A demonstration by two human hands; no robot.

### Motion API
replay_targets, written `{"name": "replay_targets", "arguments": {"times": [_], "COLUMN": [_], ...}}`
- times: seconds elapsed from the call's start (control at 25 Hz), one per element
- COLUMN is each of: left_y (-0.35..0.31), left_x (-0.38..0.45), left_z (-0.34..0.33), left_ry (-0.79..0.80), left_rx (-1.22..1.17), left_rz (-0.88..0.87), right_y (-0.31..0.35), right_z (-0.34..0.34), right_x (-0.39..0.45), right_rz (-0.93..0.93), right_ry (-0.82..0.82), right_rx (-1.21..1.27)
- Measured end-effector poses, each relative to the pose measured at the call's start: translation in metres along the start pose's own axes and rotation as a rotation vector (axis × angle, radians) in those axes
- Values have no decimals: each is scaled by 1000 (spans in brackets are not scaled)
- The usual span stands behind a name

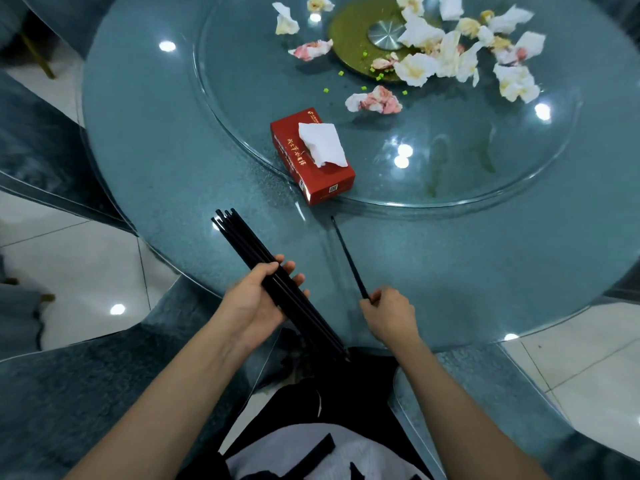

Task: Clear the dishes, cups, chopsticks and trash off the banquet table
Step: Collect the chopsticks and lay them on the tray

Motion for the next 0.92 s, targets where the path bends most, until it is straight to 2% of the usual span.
{"name": "replay_targets", "arguments": {"times": [0.12, 0.24, 0.4, 0.52, 0.64, 0.92], "left_y": [4, 4, 1, -4, -9, -7], "left_x": [2, 4, 8, 8, 8, 14], "left_z": [-11, -25, -36, -39, -42, -50], "left_ry": [17, 14, 41, 106, 134, 53], "left_rx": [17, 21, 13, 47, 27, 4], "left_rz": [24, 24, 13, 20, -4, -101], "right_y": [10, 29, 57, 67, 71, 78], "right_z": [20, 51, 85, 92, 93, 89], "right_x": [-13, -25, -42, -47, -46, -50], "right_rz": [81, 213, 383, 435, 468, 479], "right_ry": [-6, -3, 102, 191, 208, 212], "right_rx": [90, 312, 413, 364, 264, 162]}}
Point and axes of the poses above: each hand's wrist, its own x-axis towards the middle knuckle, its own z-axis out of the back of the hand, y = z × x, the point moved 1 cm from there along x, towards the middle knuckle, and after that the axes turned 2 degrees about -x, right-handed, at the moved point
